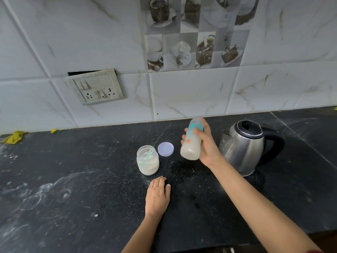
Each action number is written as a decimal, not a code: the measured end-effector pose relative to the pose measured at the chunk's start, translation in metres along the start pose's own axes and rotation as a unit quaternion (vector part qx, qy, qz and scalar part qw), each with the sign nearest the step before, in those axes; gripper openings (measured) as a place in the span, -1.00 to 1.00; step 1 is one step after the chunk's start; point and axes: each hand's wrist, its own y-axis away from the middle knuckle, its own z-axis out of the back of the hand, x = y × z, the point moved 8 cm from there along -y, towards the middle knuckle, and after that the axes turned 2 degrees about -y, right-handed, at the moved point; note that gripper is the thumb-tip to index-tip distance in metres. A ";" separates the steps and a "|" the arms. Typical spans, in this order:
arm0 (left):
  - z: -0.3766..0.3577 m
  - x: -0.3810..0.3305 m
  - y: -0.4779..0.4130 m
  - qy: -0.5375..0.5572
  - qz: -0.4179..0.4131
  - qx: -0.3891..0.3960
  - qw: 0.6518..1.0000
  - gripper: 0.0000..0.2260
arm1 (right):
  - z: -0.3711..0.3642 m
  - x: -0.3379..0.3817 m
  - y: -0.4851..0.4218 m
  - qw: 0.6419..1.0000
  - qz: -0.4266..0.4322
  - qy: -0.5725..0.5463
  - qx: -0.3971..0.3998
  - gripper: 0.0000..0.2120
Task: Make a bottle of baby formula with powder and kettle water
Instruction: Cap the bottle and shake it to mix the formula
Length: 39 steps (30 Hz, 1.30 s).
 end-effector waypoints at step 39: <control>-0.002 0.000 0.000 0.004 -0.001 -0.005 1.000 -0.79 | -0.001 0.040 -0.010 0.999 0.002 0.009 -0.051 -0.22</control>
